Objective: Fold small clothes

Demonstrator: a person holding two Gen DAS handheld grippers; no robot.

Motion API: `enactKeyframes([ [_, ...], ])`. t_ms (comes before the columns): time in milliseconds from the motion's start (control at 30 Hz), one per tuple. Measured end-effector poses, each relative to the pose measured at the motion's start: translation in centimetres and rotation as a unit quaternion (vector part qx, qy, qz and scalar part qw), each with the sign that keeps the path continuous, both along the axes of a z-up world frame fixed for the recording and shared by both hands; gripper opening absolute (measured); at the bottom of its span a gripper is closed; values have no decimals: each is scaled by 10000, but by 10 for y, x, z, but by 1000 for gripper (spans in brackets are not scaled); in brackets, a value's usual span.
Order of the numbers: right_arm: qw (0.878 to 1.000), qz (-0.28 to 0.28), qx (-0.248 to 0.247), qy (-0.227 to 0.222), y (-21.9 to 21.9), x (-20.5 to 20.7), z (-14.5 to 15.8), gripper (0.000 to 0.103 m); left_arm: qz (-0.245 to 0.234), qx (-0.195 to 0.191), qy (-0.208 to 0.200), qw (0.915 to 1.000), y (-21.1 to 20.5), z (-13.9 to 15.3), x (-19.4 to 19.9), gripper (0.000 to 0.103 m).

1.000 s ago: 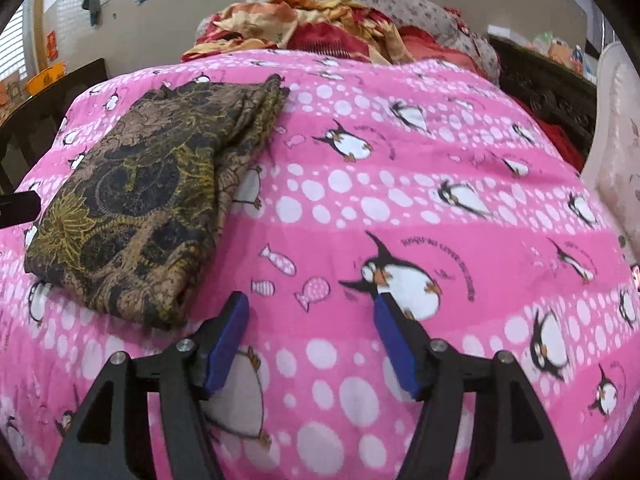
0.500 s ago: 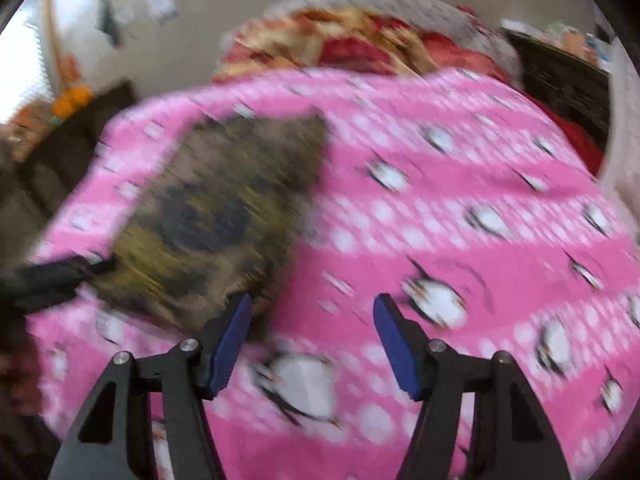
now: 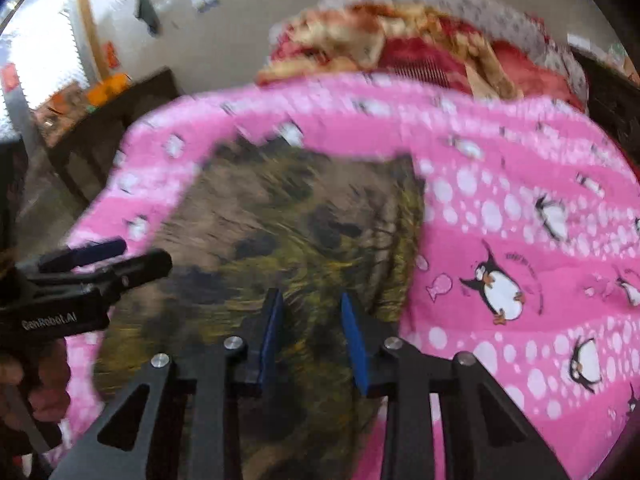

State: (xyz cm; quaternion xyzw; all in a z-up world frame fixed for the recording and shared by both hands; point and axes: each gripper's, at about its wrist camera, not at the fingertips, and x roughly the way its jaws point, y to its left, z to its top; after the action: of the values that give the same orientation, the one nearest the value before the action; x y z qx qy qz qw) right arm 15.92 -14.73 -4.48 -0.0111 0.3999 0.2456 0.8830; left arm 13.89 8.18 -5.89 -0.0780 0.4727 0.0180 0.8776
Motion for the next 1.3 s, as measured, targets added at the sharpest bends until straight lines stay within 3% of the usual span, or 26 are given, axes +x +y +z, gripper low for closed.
enactKeyframes([
  [33, 9999, -25, 25, 95, -2, 6, -7, 32, 87, -149, 284, 9994, 4, -17, 6, 78],
  [100, 9998, 3, 112, 175, -5, 9, -9, 33, 235, -530, 93, 9983, 14, -18, 2, 81],
  [167, 9997, 87, 41, 235, -5, 8, -4, 33, 186, -517, 180, 9983, 14, -13, 2, 80],
  [267, 9998, 189, 11, 111, -4, 14, 17, 33, 223, -552, -28, 9982, 20, 9, 9, 80],
  [433, 9997, -83, 90, -222, 3, 53, 47, 33, 67, -458, -366, 9983, 19, 38, 63, 80],
  [567, 9995, -279, 59, -139, 14, 82, 38, 33, -44, -758, -31, 9971, 19, 15, 115, 80],
  [633, 9990, -436, 29, 83, 15, 97, 22, 33, -7, -669, 288, 9973, 21, -9, 129, 83],
  [733, 9989, -387, -74, 238, 16, 105, 7, 33, -222, -35, 265, 9994, 1, -10, 125, 87],
  [867, 9994, -321, -83, 111, 13, 91, 28, 33, -318, 69, 146, 9994, -1, 10, 111, 87],
  [1033, 9993, -282, 113, -211, -13, 36, 68, 38, 43, 276, 218, 9994, 1, 36, 58, 87],
  [1300, 9988, -153, -262, -386, -41, -95, 83, 73, 188, 82, 391, 9990, -19, 50, -53, 87],
])
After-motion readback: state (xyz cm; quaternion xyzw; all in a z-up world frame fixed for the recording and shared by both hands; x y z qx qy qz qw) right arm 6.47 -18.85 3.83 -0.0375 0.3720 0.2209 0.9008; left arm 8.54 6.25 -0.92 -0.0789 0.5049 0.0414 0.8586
